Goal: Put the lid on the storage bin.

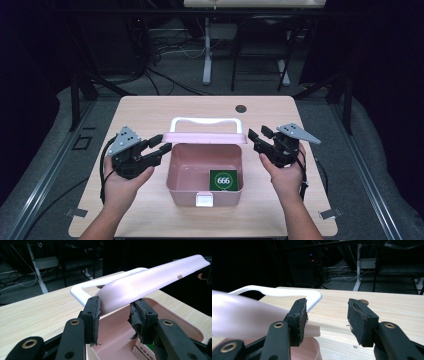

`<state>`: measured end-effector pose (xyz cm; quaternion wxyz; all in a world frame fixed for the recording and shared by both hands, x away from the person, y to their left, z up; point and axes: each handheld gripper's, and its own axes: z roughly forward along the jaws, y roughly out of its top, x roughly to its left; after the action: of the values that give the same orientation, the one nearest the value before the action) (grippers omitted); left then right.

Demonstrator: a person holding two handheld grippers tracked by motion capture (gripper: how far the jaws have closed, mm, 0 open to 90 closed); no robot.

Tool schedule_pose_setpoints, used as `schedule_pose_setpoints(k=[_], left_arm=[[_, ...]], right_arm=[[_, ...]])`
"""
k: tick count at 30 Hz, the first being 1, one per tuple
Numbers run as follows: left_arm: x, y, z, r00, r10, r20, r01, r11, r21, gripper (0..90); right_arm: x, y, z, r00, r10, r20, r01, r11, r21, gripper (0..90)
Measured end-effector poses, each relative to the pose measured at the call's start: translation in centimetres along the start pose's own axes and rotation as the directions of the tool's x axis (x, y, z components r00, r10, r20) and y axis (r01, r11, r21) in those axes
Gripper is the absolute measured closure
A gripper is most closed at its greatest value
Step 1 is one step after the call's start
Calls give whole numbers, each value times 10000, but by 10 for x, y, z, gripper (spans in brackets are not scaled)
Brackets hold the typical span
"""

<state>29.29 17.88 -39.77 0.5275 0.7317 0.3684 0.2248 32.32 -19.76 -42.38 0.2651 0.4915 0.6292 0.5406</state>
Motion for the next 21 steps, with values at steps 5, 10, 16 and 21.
schedule_pose_setpoints(k=[5,10,16,21], left_arm=[[-1,-4,-3,10000,-24,30,24,10000,62,583],[-2,-8,-8,9999,61,95,-63,9999,156,593],[-4,-14,-14,9997,102,243,-108,9996,252,635],[-5,-18,-15,9994,187,279,-196,9992,347,659]], right_arm=[[-1,0,0,10000,42,-1,-42,10000,-19,479],[-2,0,0,10000,77,-4,-77,10000,-24,476],[-1,-1,1,10000,36,12,-36,10000,52,474],[-1,-2,2,10000,35,10,-35,10000,48,472]])
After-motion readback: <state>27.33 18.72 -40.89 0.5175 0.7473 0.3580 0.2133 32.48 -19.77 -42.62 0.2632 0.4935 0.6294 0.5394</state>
